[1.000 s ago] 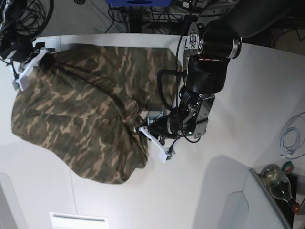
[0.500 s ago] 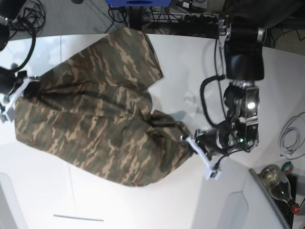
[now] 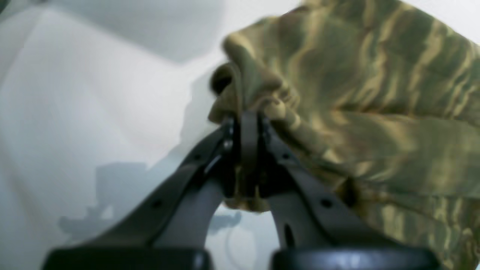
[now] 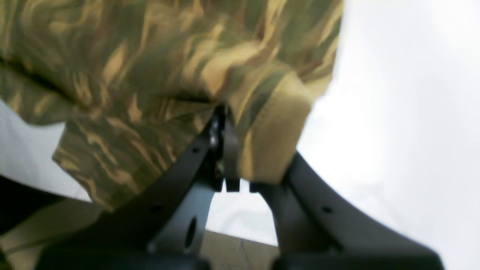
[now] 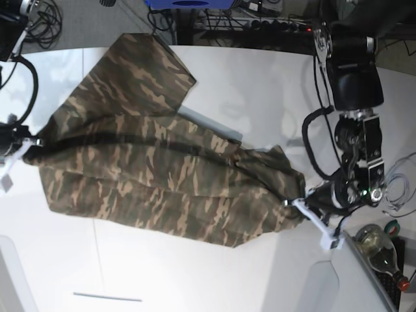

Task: Layout the t-shirt on the table in an organized manner, then fold the t-shirt properly
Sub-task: 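Hold the shirt with both grippers and stretch it flat, then lift the shirt with both grippers and lay it down flat, then release the shirt and move the left gripper to its shoulder edge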

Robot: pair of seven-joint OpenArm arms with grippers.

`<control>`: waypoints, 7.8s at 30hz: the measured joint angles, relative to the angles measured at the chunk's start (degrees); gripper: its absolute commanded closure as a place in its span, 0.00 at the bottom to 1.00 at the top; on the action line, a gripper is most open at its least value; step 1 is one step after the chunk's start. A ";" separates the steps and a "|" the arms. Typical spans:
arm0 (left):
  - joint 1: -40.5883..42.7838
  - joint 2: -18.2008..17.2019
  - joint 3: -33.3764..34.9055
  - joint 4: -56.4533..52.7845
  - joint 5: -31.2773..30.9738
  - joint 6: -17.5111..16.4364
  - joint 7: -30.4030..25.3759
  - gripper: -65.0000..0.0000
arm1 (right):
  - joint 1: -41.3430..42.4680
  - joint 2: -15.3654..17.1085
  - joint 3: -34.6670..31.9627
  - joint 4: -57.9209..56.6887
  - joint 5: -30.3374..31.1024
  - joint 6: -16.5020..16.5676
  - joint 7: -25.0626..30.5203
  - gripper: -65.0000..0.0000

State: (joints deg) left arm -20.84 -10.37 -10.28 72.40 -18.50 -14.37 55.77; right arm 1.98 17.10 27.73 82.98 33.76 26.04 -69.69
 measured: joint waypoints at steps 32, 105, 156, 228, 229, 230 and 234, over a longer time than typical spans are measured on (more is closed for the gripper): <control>-7.21 3.43 11.04 -19.78 -0.98 6.49 -25.09 0.00 | 4.07 0.90 -6.03 -12.87 -19.26 0.11 23.41 0.99; 20.22 -6.12 -0.79 5.55 -0.04 -0.83 -1.09 1.00 | -3.93 -5.70 1.77 2.80 -19.50 -6.19 21.75 0.33; -6.01 -0.35 12.66 -10.19 0.59 -0.92 -0.15 1.00 | 23.45 2.82 -9.90 -25.22 -26.27 14.47 20.15 0.99; 32.02 -3.58 3.32 16.06 -0.55 3.89 -18.05 0.31 | -4.70 -8.90 8.46 2.16 -35.67 13.92 25.57 0.39; 33.90 -3.37 0.85 19.21 -1.05 4.52 -17.27 0.29 | -5.53 -8.98 8.55 3.89 -36.70 13.99 25.53 0.39; 36.11 -2.67 -1.99 22.60 -1.49 5.55 -16.22 0.28 | -6.51 -9.42 9.01 5.97 -37.81 13.99 25.55 0.39; 43.80 1.55 -12.24 30.42 -0.11 6.71 -14.10 0.42 | -10.51 -12.04 8.68 10.95 -39.19 13.90 26.01 0.39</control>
State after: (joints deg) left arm 22.96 -8.82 -22.52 102.83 -18.61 -7.66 41.67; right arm -8.54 5.06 36.40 93.93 -5.43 39.94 -43.68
